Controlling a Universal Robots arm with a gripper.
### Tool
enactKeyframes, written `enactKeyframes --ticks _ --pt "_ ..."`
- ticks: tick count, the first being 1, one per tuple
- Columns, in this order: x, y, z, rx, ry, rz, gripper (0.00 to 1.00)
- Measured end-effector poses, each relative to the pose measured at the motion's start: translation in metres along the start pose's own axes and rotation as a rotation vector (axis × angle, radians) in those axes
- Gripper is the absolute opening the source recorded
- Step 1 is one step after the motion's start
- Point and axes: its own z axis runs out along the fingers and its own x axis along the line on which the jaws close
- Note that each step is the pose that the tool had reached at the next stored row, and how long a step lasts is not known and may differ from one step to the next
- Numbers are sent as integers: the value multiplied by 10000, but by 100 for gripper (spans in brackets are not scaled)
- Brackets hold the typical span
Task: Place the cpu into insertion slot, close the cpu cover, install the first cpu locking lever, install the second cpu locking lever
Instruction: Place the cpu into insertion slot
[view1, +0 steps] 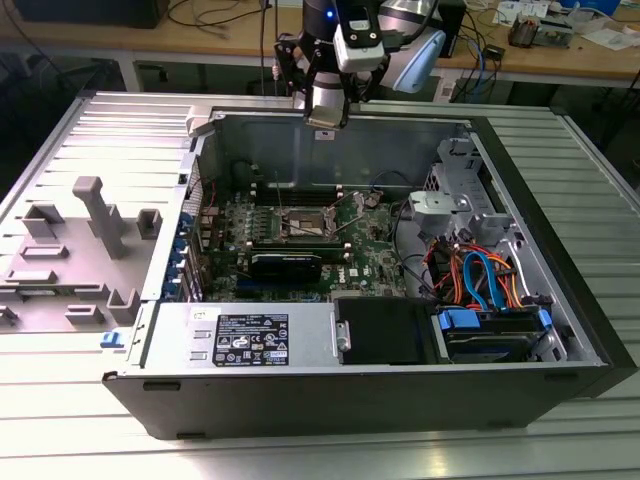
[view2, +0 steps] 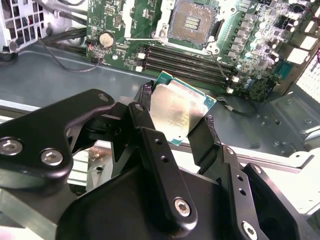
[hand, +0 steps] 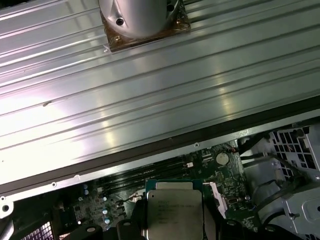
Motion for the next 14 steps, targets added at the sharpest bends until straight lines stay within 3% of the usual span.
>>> enactKeyframes --ticks 5,14 --pt "0 -1 5 -10 -36 396 55" --pt "-1 -2 6 -10 -39 426 55"
